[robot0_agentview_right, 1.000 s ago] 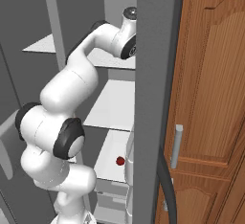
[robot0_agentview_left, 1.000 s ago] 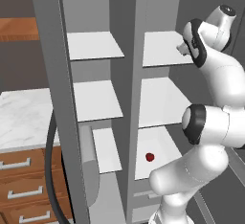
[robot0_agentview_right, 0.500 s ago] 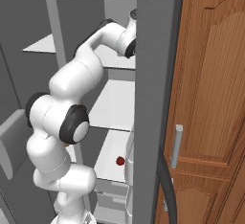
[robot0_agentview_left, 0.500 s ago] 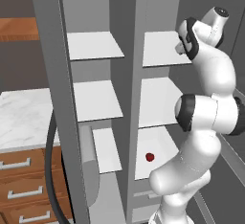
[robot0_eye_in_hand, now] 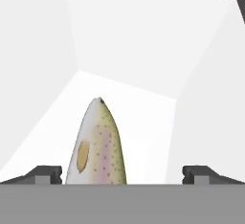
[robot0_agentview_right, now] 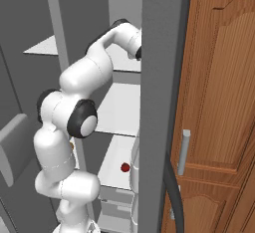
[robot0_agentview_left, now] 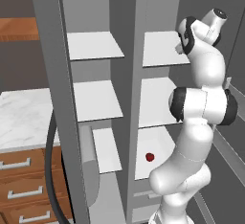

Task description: There's a fish in the fridge that needs to be moved to the freezer for freezing. Pick up the fish from the fridge, place it on any shelf in the freezer, and close the fridge and freezer doors when done.

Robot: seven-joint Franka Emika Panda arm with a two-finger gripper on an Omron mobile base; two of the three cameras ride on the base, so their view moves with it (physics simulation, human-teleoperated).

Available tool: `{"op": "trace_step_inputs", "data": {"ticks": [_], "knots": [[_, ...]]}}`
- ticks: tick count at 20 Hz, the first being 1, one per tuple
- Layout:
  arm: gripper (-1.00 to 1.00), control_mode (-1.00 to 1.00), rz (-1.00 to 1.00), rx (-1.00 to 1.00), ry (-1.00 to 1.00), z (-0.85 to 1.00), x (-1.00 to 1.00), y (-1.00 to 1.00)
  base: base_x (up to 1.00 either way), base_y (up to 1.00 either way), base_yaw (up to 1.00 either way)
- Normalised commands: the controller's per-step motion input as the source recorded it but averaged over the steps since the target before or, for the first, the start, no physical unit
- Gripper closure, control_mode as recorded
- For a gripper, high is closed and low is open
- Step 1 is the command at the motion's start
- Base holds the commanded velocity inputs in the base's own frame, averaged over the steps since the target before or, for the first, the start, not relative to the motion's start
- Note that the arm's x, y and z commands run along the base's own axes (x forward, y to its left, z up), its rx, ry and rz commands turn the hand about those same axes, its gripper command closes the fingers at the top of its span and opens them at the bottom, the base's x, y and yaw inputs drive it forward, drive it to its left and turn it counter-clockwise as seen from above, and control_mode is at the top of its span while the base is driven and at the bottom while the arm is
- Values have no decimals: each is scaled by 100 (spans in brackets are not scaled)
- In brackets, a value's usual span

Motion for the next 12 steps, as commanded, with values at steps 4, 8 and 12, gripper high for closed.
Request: {"op": "trace_step_inputs", "data": {"ticks": [4,8,12], "knots": [[100,-100,0,0,0,-41,1,3,0,0,0],[100,-100,0,-4,3,-62,-19,21,0,0,0],[100,-100,0,-6,15,-69,-21,24,0,0,0]]}}
